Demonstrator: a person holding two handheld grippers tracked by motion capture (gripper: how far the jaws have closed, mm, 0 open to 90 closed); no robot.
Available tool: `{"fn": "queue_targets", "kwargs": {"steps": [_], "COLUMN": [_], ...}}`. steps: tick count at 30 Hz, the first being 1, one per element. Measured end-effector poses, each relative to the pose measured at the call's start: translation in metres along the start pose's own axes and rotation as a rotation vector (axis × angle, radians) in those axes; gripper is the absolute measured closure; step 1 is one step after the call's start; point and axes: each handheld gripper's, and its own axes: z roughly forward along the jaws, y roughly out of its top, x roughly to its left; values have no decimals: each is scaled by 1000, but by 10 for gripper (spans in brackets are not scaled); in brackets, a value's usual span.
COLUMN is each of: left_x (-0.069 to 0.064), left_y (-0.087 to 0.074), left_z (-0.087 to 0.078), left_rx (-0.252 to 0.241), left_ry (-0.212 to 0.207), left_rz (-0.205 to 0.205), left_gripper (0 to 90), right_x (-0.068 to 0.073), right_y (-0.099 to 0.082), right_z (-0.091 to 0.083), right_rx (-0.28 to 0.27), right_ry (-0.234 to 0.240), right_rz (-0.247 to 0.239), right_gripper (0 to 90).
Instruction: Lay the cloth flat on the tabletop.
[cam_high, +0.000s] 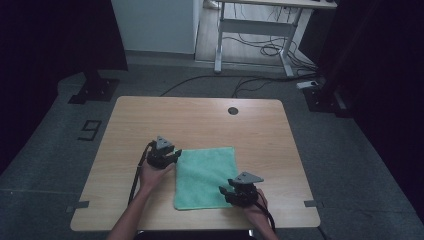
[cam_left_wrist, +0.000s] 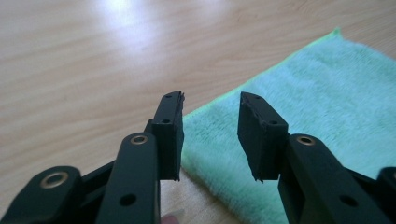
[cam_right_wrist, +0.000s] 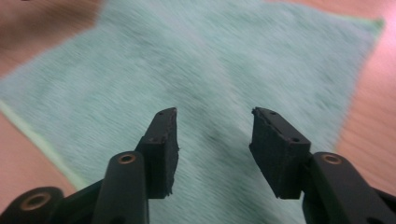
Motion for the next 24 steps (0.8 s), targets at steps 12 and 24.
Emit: {"fn": "queue_targets", "kwargs": {"steps": [12, 24], "left_x": [1, 8], "left_y": [-3, -6], "left_z": [22, 42], "left_rx": [125, 159], "left_ry": [-79, -88], "left_rz": [13, 0], "left_gripper": [635, 656], "right_x": [24, 3], "right_y": [11, 7], "right_z": [24, 32], "right_rx": [18, 58], "right_ry": [63, -7], "right_rz": [-35, -31], "right_gripper": [456, 470]}}
